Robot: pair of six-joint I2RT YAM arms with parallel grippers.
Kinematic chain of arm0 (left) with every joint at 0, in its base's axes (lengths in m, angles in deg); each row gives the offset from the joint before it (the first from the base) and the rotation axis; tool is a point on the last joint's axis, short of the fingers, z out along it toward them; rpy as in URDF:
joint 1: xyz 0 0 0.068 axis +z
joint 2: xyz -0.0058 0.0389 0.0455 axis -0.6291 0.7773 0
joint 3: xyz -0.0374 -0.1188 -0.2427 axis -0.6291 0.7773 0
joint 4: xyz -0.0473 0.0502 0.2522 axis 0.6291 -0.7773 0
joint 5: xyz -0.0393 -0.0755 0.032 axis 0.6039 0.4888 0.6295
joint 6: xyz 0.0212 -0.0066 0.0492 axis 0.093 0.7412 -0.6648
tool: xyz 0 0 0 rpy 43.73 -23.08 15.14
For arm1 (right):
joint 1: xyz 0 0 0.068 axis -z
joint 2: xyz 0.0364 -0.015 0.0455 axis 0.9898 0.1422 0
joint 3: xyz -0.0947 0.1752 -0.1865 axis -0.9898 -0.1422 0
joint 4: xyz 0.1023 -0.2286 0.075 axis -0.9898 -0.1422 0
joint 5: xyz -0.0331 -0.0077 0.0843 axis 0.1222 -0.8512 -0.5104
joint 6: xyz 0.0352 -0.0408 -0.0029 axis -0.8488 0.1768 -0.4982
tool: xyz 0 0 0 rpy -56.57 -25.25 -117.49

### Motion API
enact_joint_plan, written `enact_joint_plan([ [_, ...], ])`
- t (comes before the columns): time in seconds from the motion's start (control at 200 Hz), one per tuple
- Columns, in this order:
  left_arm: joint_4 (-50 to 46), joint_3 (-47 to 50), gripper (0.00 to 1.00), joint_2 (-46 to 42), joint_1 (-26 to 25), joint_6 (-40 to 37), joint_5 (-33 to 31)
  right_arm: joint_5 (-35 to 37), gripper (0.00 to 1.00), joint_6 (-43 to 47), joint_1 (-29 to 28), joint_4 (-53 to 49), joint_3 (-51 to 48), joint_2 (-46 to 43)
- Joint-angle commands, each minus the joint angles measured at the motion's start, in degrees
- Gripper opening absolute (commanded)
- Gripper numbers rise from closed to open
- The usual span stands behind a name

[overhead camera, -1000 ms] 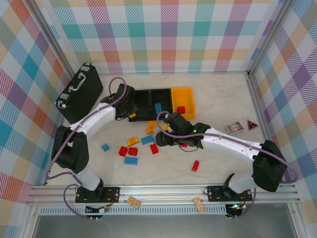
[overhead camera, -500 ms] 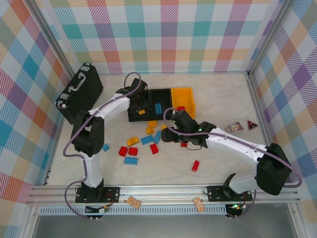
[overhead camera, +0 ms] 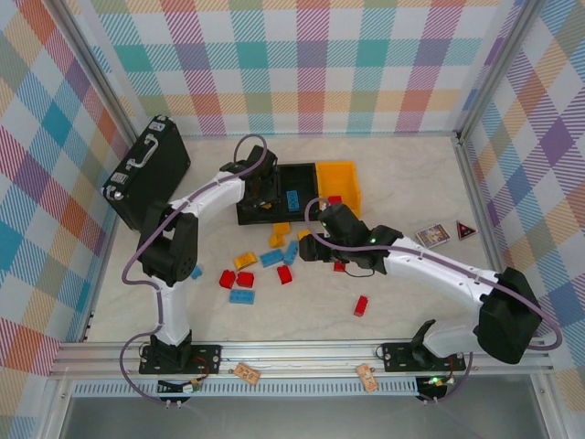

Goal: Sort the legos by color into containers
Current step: Place the lego in the container.

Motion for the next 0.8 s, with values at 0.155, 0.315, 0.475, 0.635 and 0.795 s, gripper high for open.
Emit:
enact_joint_plan([
  [0.155,0.27,3.24,0.59,-8.90,-2.27,-1.46,0.97,1.14,0.65,-0.07,3.82,-4.97,-1.17,-4.49],
  [0.315,1.98,8.01,0.59,-14.16,-3.08,-2.25,5.06,1.52,0.65,-0.88,6.81,-8.98,-1.68,-6.69],
  [0.475,4.60,13.60,0.59,-19.28,-3.76,-3.47,10.94,1.48,0.65,-2.04,9.67,-12.88,-1.93,-7.05],
  [0.635,7.89,20.30,0.59,-24.15,-4.96,-4.20,17.70,2.17,0.64,-3.62,10.67,-15.28,-1.82,-3.72],
  [0.795,10.95,28.19,0.60,-29.81,-6.30,-3.57,21.94,1.48,0.63,-4.73,10.76,-13.80,-1.70,1.10],
])
